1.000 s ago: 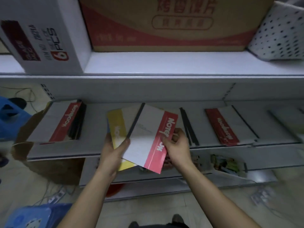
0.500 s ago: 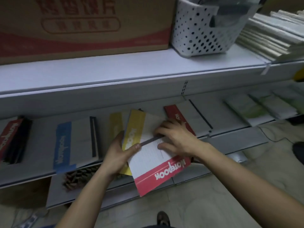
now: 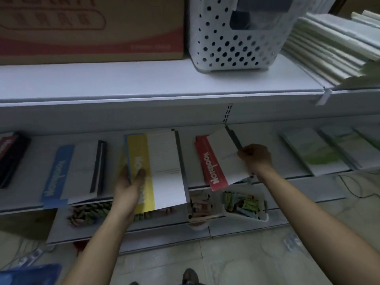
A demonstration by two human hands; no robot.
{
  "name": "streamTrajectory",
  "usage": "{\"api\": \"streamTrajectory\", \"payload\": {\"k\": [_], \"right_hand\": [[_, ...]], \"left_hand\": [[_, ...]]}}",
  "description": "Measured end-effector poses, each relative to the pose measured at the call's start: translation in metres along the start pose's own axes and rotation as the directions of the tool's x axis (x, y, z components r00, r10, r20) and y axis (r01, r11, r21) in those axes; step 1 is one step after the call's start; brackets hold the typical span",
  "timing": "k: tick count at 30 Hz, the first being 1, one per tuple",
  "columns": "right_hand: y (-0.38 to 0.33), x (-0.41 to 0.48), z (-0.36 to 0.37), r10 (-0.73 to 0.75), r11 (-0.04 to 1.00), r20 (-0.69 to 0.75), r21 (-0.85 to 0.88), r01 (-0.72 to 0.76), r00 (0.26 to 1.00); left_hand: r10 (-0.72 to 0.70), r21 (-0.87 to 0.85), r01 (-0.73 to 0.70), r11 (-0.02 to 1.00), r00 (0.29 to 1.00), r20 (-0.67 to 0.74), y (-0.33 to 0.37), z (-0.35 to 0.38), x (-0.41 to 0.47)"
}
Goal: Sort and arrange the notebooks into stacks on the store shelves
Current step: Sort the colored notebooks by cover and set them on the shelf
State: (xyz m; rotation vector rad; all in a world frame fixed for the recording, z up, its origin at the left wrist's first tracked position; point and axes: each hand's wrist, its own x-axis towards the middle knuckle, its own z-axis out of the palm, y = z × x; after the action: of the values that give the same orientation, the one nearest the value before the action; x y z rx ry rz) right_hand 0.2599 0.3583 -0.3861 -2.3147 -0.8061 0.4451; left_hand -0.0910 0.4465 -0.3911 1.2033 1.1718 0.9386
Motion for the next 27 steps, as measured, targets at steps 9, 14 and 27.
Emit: {"api": "streamTrajectory", "payload": {"k": [9, 14, 27], "right_hand": [[0.011, 0.003, 0.013, 0.021, 0.978, -0.130, -0.204, -0.047, 0.991], [-0.014, -0.031, 0.016, -0.218, 0.974, -0.066, 0.050, 0.221, 0.974], [-0.101, -0.063, 0.040, -0.446, 0.884, 0.404, 0.339, 0.322, 0.799]], "left_hand": [[0.007, -0.024, -0.007, 1.000, 1.000, -0.020, 0.003, 0.032, -0.020], [-0.004, -0.008, 0.004, 1.000, 1.000, -0.015, -0.006, 0.036, -0.018], [-0.003, 0.111, -0.004, 0.994, 0.998, 0.057, 0.006, -0.004, -0.024]]}}
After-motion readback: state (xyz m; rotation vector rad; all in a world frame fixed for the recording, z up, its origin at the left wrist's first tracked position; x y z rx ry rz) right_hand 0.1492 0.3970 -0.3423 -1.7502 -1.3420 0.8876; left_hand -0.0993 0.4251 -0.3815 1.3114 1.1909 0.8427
